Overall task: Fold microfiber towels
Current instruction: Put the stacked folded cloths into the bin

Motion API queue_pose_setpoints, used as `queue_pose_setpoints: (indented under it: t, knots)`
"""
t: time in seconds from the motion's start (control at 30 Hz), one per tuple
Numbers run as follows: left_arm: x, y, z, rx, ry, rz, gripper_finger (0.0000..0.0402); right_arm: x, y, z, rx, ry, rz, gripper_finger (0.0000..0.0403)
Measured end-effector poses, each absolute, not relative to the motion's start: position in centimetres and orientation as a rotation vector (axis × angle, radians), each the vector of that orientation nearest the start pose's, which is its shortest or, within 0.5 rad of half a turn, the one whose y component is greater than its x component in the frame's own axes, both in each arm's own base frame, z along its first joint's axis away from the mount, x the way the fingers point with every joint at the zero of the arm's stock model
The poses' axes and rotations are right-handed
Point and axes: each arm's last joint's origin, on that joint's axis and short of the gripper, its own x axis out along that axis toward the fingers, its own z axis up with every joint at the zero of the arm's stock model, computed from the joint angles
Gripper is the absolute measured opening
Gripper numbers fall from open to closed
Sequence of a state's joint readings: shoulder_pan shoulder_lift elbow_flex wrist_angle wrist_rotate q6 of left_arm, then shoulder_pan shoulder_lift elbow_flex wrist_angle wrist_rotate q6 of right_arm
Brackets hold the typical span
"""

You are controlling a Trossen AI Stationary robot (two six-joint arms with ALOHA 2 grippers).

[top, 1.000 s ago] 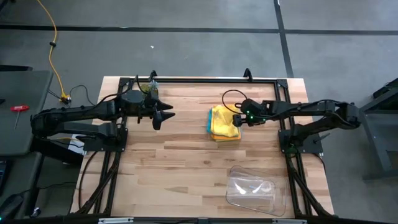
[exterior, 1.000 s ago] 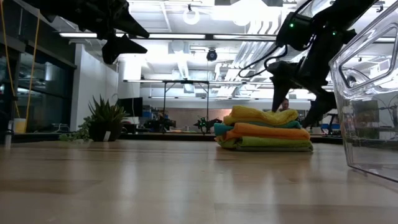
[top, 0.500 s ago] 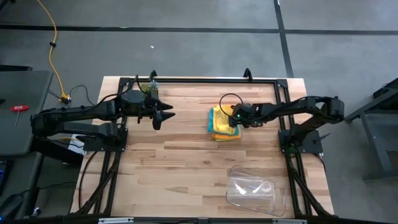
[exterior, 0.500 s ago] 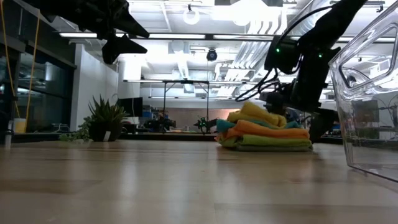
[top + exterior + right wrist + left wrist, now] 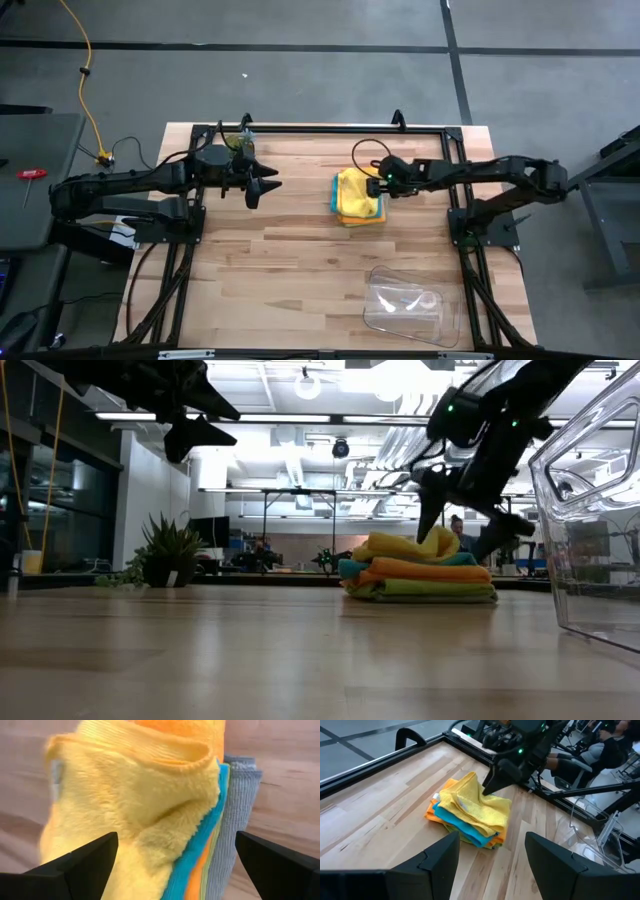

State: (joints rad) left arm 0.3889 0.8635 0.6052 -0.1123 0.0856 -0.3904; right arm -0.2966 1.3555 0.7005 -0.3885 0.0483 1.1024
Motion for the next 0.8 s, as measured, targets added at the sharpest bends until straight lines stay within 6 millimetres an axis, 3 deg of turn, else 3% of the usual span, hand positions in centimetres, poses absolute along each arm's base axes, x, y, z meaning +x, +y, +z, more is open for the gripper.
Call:
queue_pose_setpoints:
  t: [0.2,0.3,0.43,0.53,0.8]
  knots:
    - [17.7,7.0,26.5,-0.472,0.299,0.368,0.0216,21.3,-7.2,18.6,1.111,0.823,-0.802,0.0394]
    - [17.7,7.0,26.5,-0.474,0.3,0.368,0.0216,20.5,-7.5,17.6,1.138,0.83,-0.783,0.0394]
    - [17.7,7.0,26.5,-0.474,0.3,0.368,0.0216,20.6,-7.9,16.1,1.245,0.691,-0.665,0.0394]
    - [17.7,7.0,26.5,-0.481,0.299,0.37,0.0216,20.4,-7.9,15.0,1.28,0.641,-0.678,0.0394]
    - [17.7,7.0,26.5,-0.495,0.295,0.379,0.0216,19.9,-7.3,13.8,1.256,0.726,-0.709,0.0394]
